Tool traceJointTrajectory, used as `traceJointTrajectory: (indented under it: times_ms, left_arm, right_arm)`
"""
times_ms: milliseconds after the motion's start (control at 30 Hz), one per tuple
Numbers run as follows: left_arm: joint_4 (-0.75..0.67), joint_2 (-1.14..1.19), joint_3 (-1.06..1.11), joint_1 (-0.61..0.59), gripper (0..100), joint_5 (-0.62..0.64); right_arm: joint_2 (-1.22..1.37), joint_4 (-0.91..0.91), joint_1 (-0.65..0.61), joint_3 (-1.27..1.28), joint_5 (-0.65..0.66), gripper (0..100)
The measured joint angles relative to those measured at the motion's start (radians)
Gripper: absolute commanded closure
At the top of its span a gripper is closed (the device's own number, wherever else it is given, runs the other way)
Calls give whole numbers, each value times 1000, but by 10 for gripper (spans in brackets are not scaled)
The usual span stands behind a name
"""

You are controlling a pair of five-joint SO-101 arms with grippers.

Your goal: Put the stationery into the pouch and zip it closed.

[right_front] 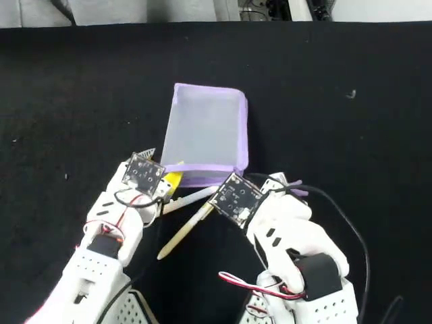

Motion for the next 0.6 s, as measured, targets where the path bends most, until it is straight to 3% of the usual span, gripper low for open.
traceJointTrajectory:
  times_ms: [100, 300, 500, 600]
  left_arm:
    - [-80, 153, -64, 0, 799, 0]
    - [-224, 454, -196, 2, 970, 3]
    - [-354, 606, -233, 5, 972, 6]
    - [-364, 609, -235, 29, 972, 8]
  right_arm:
    - [0, 0, 0, 0, 0, 988]
    - [0, 0, 0, 3, -2, 988]
    - [-2, 0, 0, 37, -3, 985]
    - [-2, 0, 0, 37, -3, 914]
